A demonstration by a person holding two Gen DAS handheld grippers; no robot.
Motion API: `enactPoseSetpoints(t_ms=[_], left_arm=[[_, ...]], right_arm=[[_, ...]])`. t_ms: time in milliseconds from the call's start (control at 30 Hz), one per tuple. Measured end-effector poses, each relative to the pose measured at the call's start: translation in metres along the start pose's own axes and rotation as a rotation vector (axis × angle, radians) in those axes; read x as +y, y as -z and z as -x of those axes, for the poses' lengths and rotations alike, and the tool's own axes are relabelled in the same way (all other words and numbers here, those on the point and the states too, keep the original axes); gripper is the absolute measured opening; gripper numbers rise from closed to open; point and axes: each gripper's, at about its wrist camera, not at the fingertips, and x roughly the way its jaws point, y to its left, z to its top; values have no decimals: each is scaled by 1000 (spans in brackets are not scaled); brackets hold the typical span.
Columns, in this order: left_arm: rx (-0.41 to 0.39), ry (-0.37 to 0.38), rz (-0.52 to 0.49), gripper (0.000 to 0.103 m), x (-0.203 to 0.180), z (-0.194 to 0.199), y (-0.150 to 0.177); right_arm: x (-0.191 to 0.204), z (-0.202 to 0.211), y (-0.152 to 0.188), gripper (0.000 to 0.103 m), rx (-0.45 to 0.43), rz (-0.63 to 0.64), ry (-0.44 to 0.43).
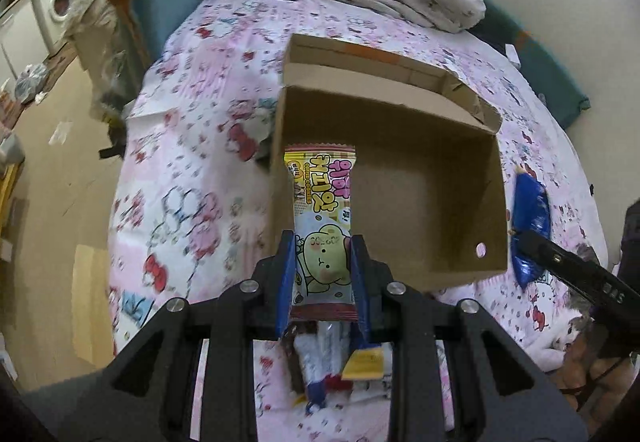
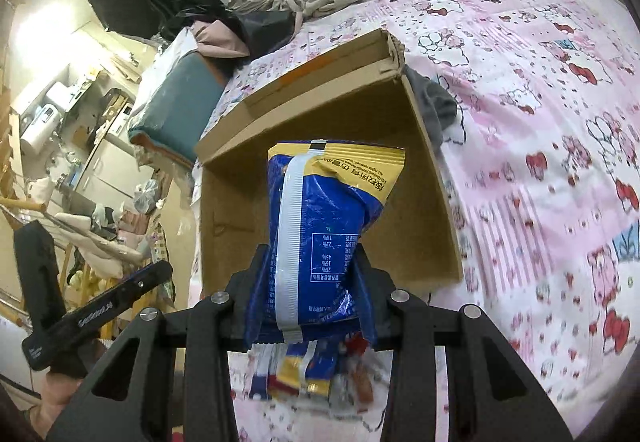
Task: Organize snacks
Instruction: 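Lower both held snacks into the box and open both tools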
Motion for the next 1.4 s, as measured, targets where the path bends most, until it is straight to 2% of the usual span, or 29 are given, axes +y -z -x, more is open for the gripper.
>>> enactPoseSetpoints(t_ms=[200,333,400,733,900,1033,1067,1100,1133,1200,1300,1400], left_arm=[[1,3,-69,23,-27,-31,-15],[-35,-4,-122,23,-36,-52,-9],[-20,-18,-127,23,-36,-63,-7],[38,-36,-73,23,-29,-88,-3],[48,-35,-95,24,-32,-88,-3],[34,-46,-116,38,-33,-85,-3],[29,-45,-113,47,-34,-83,-3],[26,-39,-111,58,-33,-82,-4],[18,-28,-107,63,-34,-79,-4],[4,-19,-110,75,-34,-75,-4],[-27,-24,-121,76,-35,-66,-3],[-44,-13,-105,76,-33,-60,-3]], right_arm=[[-12,-31,-20,40,3,-25,55],[-22,-52,-13,40,7,-13,98],[-22,-61,-10,40,30,7,131],[-28,-73,-10,40,63,-7,118],[-30,-79,-9,41,86,4,114],[-29,-78,-12,43,78,1,95],[-28,-78,-13,43,76,0,88],[-27,-77,-13,48,73,2,84],[-26,-75,-13,59,68,7,83],[-23,-71,-14,70,47,21,80],[-19,-65,-16,84,26,30,90],[-17,-59,-18,87,5,26,86]])
